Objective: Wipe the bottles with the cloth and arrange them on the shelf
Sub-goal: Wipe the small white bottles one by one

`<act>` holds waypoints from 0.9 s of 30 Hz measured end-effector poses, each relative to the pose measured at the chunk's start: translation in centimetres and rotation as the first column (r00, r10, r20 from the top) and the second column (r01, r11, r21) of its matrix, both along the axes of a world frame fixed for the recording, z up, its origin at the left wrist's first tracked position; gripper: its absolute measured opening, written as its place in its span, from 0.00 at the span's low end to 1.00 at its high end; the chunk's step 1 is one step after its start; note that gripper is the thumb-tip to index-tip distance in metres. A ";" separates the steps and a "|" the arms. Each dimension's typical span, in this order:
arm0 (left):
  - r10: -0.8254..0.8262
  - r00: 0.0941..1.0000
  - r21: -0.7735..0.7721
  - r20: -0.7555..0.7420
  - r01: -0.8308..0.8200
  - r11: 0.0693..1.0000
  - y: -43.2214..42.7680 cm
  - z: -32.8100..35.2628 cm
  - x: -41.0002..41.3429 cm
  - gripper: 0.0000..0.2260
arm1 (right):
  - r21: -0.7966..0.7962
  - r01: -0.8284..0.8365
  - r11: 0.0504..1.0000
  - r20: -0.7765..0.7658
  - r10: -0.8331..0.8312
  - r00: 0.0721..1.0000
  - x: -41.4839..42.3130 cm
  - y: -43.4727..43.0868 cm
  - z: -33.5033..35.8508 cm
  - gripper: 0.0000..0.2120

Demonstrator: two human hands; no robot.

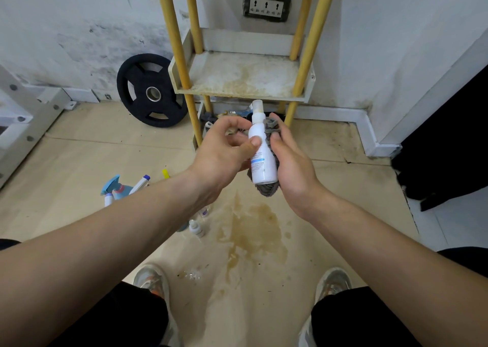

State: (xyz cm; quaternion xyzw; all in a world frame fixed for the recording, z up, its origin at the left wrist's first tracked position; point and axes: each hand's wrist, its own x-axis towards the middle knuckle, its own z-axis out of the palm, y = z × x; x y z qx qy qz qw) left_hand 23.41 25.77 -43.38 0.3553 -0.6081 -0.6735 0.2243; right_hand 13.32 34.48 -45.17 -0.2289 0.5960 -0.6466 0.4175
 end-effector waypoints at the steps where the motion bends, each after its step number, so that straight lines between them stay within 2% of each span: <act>1: 0.015 1.000 -0.009 0.008 -0.015 1.000 -0.1 -0.1 -0.1 0.15 | 0.009 -0.003 1.000 -0.032 0.003 0.999 0.1 0.1 0.1 0.21; 3: 0.024 1.000 0.026 0.003 -0.024 0.999 -0.2 -0.2 -0.2 0.20 | 0.026 0.004 1.000 -0.049 -0.002 0.999 0.2 0.2 0.2 0.21; 6: -0.017 0.999 0.111 -0.039 0.022 0.994 -0.2 -0.1 -0.2 0.25 | 0.010 0.011 1.000 0.018 -0.011 1.000 0.3 0.1 0.1 0.22; 9: -0.071 0.995 0.115 -0.072 0.079 0.990 -0.3 0.0 -0.1 0.14 | -0.014 0.026 1.000 0.050 -0.026 0.998 0.0 -0.1 0.0 0.21; 13: -0.082 0.992 0.125 -0.092 0.093 0.988 -0.8 0.2 0.1 0.13 | -0.026 0.060 0.998 0.092 -0.057 0.994 -0.4 -0.5 -0.3 0.22; 17: -0.048 0.997 0.122 -0.060 0.055 0.991 -0.5 0.3 0.1 0.12 | -0.003 0.050 0.999 0.105 -0.049 0.993 0.0 -0.4 -0.2 0.32; 19: -0.061 0.996 0.117 -0.058 0.068 0.991 -0.3 0.4 0.1 0.12 | 0.003 0.044 0.999 0.089 -0.045 0.995 0.0 -0.3 -0.1 0.31; 22: -0.040 0.997 0.069 -0.068 0.044 0.997 -0.1 0.5 0.0 0.12 | -0.003 0.040 0.999 0.046 -0.040 0.998 -0.4 -0.1 -0.3 0.24; 27: 0.041 0.999 -0.145 0.006 -0.040 0.989 0.2 0.1 -0.2 0.08 | -0.011 -0.012 1.000 -0.032 0.012 0.999 0.0 0.1 -0.2 0.22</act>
